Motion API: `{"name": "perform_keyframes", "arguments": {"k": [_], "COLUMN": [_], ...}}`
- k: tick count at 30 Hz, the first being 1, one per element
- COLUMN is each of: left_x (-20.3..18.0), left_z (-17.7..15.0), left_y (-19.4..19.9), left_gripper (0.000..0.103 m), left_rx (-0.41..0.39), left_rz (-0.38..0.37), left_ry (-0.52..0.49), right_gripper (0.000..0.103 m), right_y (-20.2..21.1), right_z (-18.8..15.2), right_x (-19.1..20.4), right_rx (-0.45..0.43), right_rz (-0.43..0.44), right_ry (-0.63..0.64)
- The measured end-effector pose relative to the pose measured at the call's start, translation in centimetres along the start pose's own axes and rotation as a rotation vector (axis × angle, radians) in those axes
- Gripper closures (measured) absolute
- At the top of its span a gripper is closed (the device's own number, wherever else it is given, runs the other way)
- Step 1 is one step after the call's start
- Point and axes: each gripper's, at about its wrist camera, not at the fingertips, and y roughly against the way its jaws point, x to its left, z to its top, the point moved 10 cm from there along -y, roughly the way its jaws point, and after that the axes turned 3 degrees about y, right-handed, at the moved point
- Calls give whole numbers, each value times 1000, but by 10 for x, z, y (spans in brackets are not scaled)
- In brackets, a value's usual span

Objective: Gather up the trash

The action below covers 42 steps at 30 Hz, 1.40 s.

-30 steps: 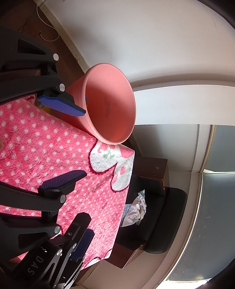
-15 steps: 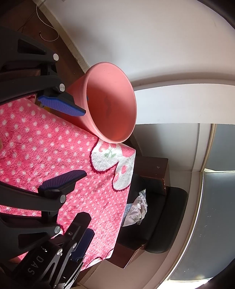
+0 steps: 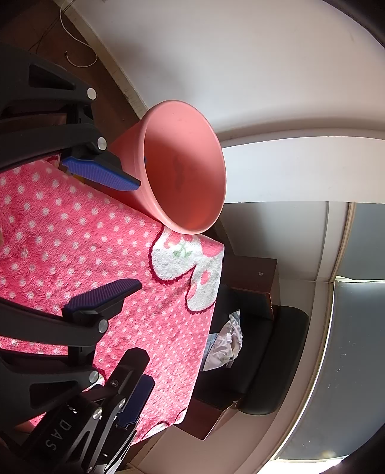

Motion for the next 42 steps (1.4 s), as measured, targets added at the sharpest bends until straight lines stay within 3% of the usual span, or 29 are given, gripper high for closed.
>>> {"name": "perform_keyframes", "arguments": {"k": [42], "left_x": [-4], "left_z": [27], "left_y": [3], "left_gripper": [42], "left_rx": [-72], "left_rz": [-39], "left_ry": [-13], "right_gripper": [56], "right_y": [16], "right_z": [7], "right_x": [-5], "right_rx": [-45], "right_rz": [-54], "right_ry": [20]}}
